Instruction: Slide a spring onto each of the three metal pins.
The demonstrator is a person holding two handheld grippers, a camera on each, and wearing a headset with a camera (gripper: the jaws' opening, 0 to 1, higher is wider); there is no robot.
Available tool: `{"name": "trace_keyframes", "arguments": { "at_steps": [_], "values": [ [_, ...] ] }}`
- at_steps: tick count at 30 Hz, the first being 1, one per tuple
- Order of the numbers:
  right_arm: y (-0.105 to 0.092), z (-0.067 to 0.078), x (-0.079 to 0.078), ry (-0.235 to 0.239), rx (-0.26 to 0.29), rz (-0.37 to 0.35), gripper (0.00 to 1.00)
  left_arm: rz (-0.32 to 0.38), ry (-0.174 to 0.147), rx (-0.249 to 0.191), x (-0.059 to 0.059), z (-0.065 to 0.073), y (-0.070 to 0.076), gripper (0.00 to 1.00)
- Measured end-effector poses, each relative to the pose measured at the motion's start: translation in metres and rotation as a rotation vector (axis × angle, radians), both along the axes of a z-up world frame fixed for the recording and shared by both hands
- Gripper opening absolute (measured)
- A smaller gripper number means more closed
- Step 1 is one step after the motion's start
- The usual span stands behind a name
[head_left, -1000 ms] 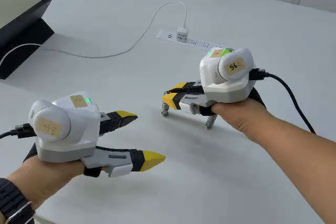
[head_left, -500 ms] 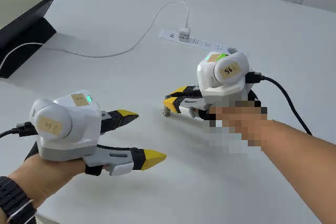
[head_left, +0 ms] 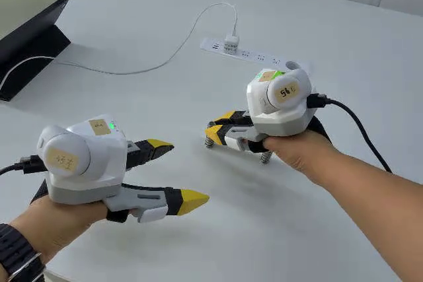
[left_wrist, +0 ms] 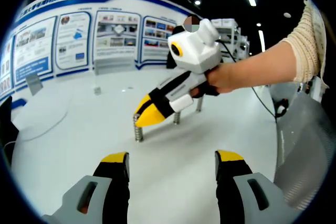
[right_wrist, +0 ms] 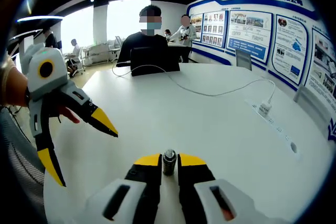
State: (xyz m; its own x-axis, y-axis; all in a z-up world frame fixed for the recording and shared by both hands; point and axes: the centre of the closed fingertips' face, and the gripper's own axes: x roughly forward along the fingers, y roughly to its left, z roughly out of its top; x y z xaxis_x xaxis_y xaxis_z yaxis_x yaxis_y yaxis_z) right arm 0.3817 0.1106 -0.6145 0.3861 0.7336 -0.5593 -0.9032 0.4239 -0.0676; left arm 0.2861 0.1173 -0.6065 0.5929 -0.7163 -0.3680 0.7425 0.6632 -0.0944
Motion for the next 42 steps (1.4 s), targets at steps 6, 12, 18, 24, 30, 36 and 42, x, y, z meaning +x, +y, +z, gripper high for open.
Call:
{"name": "trace_keyframes", "arguments": {
  "at_steps": [6,12,18,24,30,36,42],
  "values": [
    [-0.003,0.003,-0.002,-0.008,0.001,-0.005,0.15,0.001,-0.004,0.003,0.002,0.001,0.000,0.68],
    [-0.009,0.009,-0.006,-0.009,0.015,-0.021,0.17,0.003,-0.005,0.009,0.003,0.002,0.001,0.69],
    [-0.019,0.013,-0.013,-0.007,0.025,-0.041,0.19,0.001,-0.009,0.009,0.004,0.004,-0.003,0.70],
    [-0.030,0.016,-0.023,-0.011,0.031,-0.050,0.20,-0.006,-0.015,0.016,0.003,0.007,-0.005,0.71],
    [-0.040,0.019,-0.037,-0.014,0.042,-0.061,0.21,-0.007,-0.017,0.023,0.004,0.008,-0.004,0.72],
    [-0.053,0.022,-0.047,-0.018,0.054,-0.076,0.22,-0.009,-0.020,0.025,0.004,0.010,-0.006,0.73],
    [-0.066,0.026,-0.060,-0.029,0.060,-0.083,0.22,-0.011,-0.023,0.026,0.003,0.012,-0.009,0.73]
  ]
}}
